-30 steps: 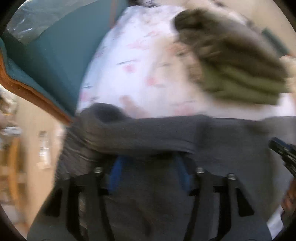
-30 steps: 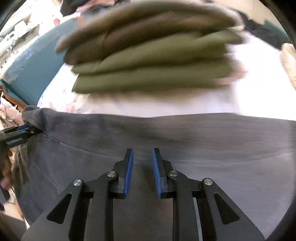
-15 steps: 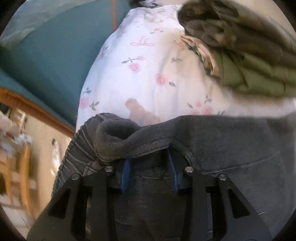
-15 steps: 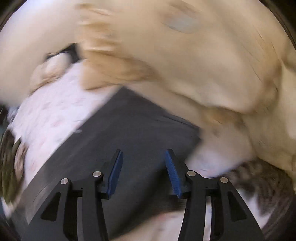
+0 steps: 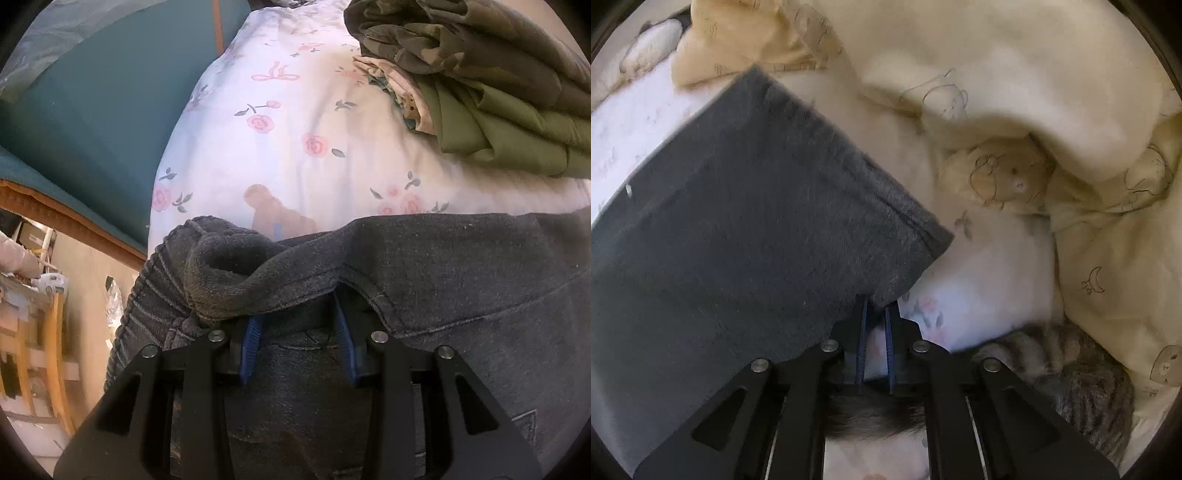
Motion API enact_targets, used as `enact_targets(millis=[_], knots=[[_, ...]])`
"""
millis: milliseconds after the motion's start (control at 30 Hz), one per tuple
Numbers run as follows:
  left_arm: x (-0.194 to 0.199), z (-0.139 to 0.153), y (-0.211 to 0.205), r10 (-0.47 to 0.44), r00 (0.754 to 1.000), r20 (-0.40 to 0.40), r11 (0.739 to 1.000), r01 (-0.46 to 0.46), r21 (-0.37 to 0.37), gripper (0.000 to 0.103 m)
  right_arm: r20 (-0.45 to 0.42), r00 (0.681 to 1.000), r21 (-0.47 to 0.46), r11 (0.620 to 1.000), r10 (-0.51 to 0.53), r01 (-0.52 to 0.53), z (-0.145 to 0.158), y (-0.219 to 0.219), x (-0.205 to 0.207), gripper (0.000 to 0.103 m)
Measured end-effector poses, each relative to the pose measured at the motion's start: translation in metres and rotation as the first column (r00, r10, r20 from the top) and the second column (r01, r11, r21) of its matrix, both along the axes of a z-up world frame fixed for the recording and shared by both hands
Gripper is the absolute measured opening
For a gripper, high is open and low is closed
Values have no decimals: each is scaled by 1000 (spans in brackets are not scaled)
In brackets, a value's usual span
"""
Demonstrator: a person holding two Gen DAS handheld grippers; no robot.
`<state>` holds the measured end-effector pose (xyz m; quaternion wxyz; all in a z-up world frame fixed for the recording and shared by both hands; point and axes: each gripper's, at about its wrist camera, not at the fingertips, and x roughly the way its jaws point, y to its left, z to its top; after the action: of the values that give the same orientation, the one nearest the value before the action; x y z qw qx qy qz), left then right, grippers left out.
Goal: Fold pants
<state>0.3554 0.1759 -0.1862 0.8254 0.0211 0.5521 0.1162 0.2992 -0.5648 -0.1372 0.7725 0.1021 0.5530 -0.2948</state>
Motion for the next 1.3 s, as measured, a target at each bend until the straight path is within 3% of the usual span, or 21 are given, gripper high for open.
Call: enact_targets(millis=[67,167,233,300,367,433,567,667,733,767,900,933,1000,1033,1133,1167,1200,1233,1300], knots=[[-6,3,-2,-8,1000,3,1000,8,5,33,38,999,-36,999,-28,30,14,-2,-4,7],[-7,5,-2,-21,1000,18,1000,20,9,34,84,996,-174,984,-22,37,40,14,-11,10],[-9,14,-2,-22,1000,16,1000,22,-9,38,135,991,-181,984,23,2,54,32,-17,17],[-20,31,-4,-27,1000,15,996,29,-87,44,168,984,-139,989,65,-41,64,50,-19,27],[-34,53,-6,-45,998,31,984,50,-169,49,217,969,-41,993,118,-112,71,75,-19,39],[-53,85,-1,-27,997,76,968,45,-248,55,249,956,23,986,156,-167,76,96,-22,48],[-106,146,33,119,972,202,947,-49,-318,88,324,924,144,955,202,-259,90,152,-24,55],[-135,156,63,232,956,179,925,-160,-343,88,376,905,281,905,202,-319,103,196,-41,66],[-162,148,85,349,927,134,876,-273,-397,88,392,899,337,879,193,-336,105,217,-57,68],[-176,139,96,414,905,95,840,-340,-423,88,402,895,372,859,192,-352,107,232,-68,69],[-217,93,116,606,794,-53,685,-555,-473,88,415,890,473,791,188,-388,103,277,-110,72],[-222,82,112,627,777,-51,674,-574,-464,88,416,890,488,779,189,-393,101,285,-120,73],[-227,53,93,618,785,-39,697,-570,-435,88,411,893,504,771,184,-390,95,295,-137,73],[-228,41,87,622,783,-33,684,-563,-464,88,399,899,503,777,180,-378,87,301,-143,73],[-236,7,83,698,715,-44,523,-551,-650,86,351,917,493,795,189,-352,75,306,-148,73],[-235,0,83,707,706,-38,498,-534,-683,86,347,920,491,799,185,-346,73,304,-149,73],[-231,-3,83,716,698,-3,493,-509,-705,85,341,922,484,807,183,-339,70,301,-147,73],[-229,-2,83,718,696,24,504,-496,-707,76,335,925,475,815,180,-331,67,296,-146,73],[-221,5,85,721,686,96,529,-455,-716,71,327,932,481,821,159,-309,62,285,-143,73]])
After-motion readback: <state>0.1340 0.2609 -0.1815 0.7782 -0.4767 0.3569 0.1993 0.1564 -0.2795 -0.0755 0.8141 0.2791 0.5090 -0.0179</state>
